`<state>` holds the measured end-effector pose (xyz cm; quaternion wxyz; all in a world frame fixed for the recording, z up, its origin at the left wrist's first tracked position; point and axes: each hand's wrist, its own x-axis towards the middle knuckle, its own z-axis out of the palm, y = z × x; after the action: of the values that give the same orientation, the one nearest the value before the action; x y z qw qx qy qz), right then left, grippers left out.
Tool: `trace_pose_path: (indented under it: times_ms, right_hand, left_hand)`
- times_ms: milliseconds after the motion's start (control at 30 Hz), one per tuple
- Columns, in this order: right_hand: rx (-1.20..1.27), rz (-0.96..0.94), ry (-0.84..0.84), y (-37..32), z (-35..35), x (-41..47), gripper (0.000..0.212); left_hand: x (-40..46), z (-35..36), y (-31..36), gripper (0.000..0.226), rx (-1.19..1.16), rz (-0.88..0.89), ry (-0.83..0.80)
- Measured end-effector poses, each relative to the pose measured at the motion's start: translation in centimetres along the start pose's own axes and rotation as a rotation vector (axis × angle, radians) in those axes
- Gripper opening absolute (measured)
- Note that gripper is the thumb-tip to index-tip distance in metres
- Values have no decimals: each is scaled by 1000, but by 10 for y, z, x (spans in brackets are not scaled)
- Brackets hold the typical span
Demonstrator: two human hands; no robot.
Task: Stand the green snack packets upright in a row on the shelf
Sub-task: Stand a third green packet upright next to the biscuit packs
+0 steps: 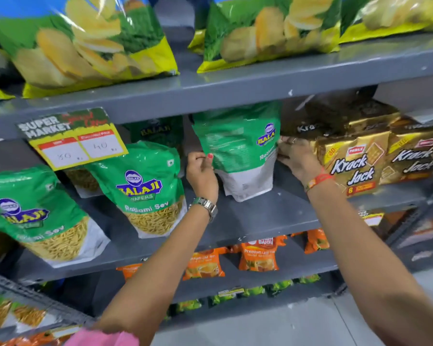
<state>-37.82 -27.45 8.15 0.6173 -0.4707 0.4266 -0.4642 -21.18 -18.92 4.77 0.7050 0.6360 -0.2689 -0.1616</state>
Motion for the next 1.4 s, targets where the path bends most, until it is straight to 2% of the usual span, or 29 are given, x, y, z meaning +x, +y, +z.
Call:
trace_pose_path:
  times_ms: [67, 167, 267, 333, 467, 500, 633, 733, 833, 1000, 1100, 1167, 1300, 1400]
  right_hand:
    - [24, 1, 5, 10, 3, 10, 20]
    - [-9, 52, 71, 32, 4, 25, 33]
    - [-34, 101, 90, 49, -4, 30, 32]
    - [-95, 84, 73, 54, -6, 32, 34]
    - [-137, 70, 19, 54, -8, 31, 38]
    - [-120, 84, -3, 56, -10, 31, 37]
    - [-148, 154, -118, 64, -19, 26, 21]
    - [-238, 215, -271, 75, -30, 18, 18]
    - [-289, 229, -330, 89, -27, 11, 27]
    - [-291, 129, -287, 99, -11, 6, 34]
    - [-195, 71, -195, 99, -17, 12, 34]
    - [-145, 43, -157, 97, -22, 18, 43]
    - [-122, 43, -203, 90, -26, 35, 58]
    - [-118, 42, -298, 85, -24, 46, 63]
  left_hand:
    - [16, 3, 2, 33, 7, 35, -14]
    - [33, 3, -13, 30, 76, 51, -63]
    - [37, 3, -23, 11, 48, -7, -80]
    - [35, 3, -24, 7, 44, 16, -56]
    - [11, 4, -22, 34, 169, 89, 62]
    - [0, 5, -21, 38, 203, 108, 29]
    - [-46, 10, -23, 64, 390, 224, -307]
    - [-63, 14, -22, 91, 584, 217, -347]
    - [-62, 18, -21, 101, 535, 137, -395]
    - [-44, 17, -26, 63, 307, 80, -354]
    - [-27, 14, -31, 58, 205, 29, -367]
    - [-14, 11, -34, 53, 181, 24, -407]
    - [8, 11, -36, 27, -47, -60, -514]
    - [20, 19, -33, 11, -231, -195, -451]
